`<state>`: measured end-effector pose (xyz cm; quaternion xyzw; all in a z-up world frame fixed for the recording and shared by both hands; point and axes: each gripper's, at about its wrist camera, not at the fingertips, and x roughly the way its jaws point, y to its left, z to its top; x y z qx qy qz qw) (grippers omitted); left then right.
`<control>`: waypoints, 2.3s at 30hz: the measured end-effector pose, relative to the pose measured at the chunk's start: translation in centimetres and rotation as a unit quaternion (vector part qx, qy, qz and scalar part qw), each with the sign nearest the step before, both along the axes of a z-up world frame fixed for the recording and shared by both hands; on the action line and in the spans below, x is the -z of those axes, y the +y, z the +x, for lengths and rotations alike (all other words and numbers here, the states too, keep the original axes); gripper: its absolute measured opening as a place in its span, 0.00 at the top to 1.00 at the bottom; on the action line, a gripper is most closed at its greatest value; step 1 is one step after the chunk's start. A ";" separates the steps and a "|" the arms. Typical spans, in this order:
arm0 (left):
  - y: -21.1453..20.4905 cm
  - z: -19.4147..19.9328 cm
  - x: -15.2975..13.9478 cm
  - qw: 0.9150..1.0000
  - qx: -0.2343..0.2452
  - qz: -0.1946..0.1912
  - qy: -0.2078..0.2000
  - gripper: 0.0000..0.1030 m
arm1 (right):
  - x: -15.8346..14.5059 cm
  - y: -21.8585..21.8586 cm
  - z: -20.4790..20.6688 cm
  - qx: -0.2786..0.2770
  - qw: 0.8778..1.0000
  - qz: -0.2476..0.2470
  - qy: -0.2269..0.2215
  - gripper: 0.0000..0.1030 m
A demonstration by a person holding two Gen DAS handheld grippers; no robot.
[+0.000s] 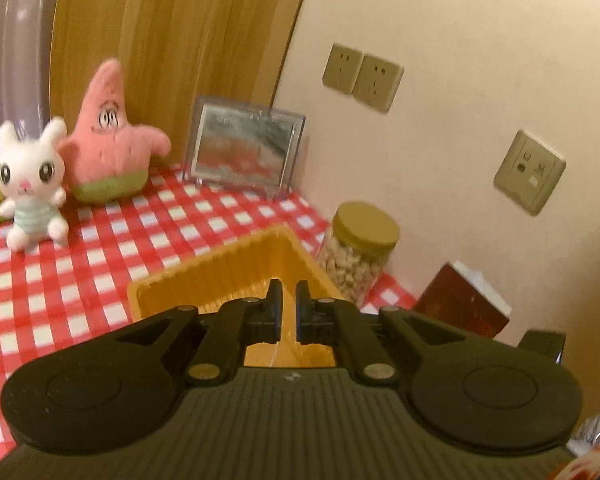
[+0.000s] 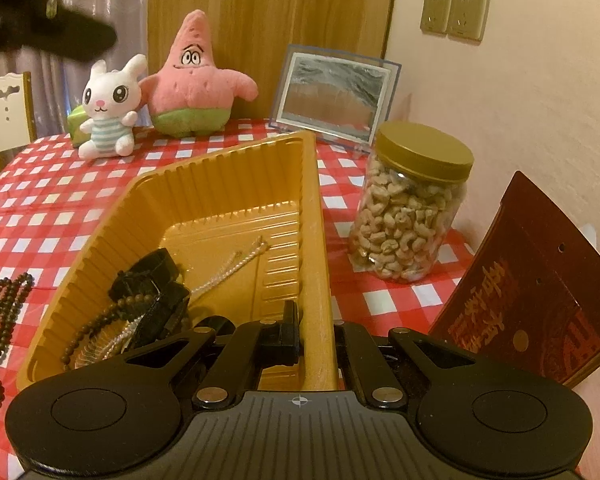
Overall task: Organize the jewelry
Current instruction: 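Carry the pearl string into the tray and open the left gripper, then grasp the dark bead strand on the table with the left gripper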
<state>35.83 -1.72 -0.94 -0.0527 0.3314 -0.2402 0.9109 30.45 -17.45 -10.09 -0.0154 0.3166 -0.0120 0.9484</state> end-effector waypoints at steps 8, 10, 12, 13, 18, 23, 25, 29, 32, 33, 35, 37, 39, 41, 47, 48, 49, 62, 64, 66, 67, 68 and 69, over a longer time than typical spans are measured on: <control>2.7 -1.2 1.4 0.999 -0.041 0.015 0.018 0.84 | 0.0 -0.1 0.1 0.001 1.000 -0.001 0.002 0.97; 3.9 -1.8 1.8 0.998 -0.060 0.027 0.023 0.82 | 0.0 -0.1 0.1 0.000 1.000 -0.001 0.003 0.97; 5.4 -2.4 2.3 0.996 -0.082 0.034 0.031 0.80 | 0.0 -0.1 0.1 0.000 1.000 -0.001 0.002 0.97; 6.1 -2.7 2.5 0.994 -0.093 0.036 0.034 0.78 | 0.0 -0.1 0.0 0.000 1.000 -0.001 0.002 0.97; 10.3 -4.4 3.9 0.985 -0.155 0.057 0.054 0.71 | 0.0 -0.1 0.1 0.000 1.000 -0.001 0.003 0.97; 14.4 -6.2 5.2 0.972 -0.210 0.075 0.079 0.69 | 0.0 -0.1 0.1 -0.001 1.000 -0.003 0.003 0.97; 15.8 -7.0 5.8 0.966 -0.231 0.083 0.087 0.64 | 0.0 -0.2 0.1 -0.001 1.000 -0.004 0.003 0.97; 17.9 -8.5 7.0 0.954 -0.265 0.093 0.107 0.58 | 0.0 -0.2 0.1 -0.002 1.000 -0.005 0.003 0.97; 19.0 -9.6 8.1 0.947 -0.281 0.095 0.123 0.55 | 0.1 -0.1 0.1 -0.001 1.000 -0.007 0.004 0.97; 19.2 -9.8 8.4 0.946 -0.284 0.095 0.128 0.55 | 0.1 0.0 0.1 -0.002 1.000 -0.008 0.005 0.97; 19.4 -10.3 9.2 0.943 -0.288 0.093 0.139 0.53 | 0.1 0.1 0.1 -0.003 1.000 -0.009 0.005 0.97; 19.4 -10.6 9.9 0.942 -0.288 0.089 0.147 0.50 | 0.0 0.1 0.0 -0.004 1.000 -0.011 0.006 0.97; 19.1 -10.7 10.5 0.942 -0.286 0.084 0.155 0.49 | 0.0 0.2 -0.1 -0.004 1.000 -0.012 0.006 0.97; 18.8 -10.7 11.1 0.943 -0.281 0.076 0.161 0.48 | 0.0 0.3 -0.1 -0.005 1.000 -0.013 0.007 0.97; 16.8 -9.5 12.6 0.945 -0.264 0.077 0.177 0.40 | 0.1 0.4 -0.1 -0.005 1.000 -0.014 0.009 0.97; 16.3 -9.2 12.9 0.946 -0.261 0.078 0.179 0.39 | 0.1 0.4 -0.1 -0.004 1.000 -0.014 0.009 0.97; 15.9 -8.9 13.2 0.946 -0.258 0.081 0.180 0.39 | 0.1 0.4 -0.1 -0.004 1.000 -0.014 0.008 0.97; 13.6 -6.5 15.2 0.938 -0.272 0.114 0.179 0.41 | 0.0 0.4 -0.1 -0.003 1.000 -0.013 0.010 0.97; 13.4 -6.4 15.3 0.938 -0.273 0.128 0.173 0.46 | 0.0 0.4 -0.1 -0.003 1.000 -0.013 0.010 0.97; 13.1 -6.4 15.4 0.938 -0.266 0.146 0.166 0.54 | 0.1 0.4 -0.1 -0.003 1.000 -0.013 0.010 0.97; 13.0 -6.4 15.4 0.938 -0.264 0.157 0.161 0.62 | 0.1 0.4 -0.1 -0.003 1.000 -0.013 0.010 0.97; 12.9 -6.5 15.5 0.939 -0.258 0.166 0.155 0.68 | 0.1 0.4 -0.1 -0.003 1.000 -0.013 0.010 0.97; 12.8 -6.6 15.5 0.941 -0.250 0.169 0.151 0.72 | 0.1 0.4 -0.1 -0.003 1.000 -0.013 0.010 0.97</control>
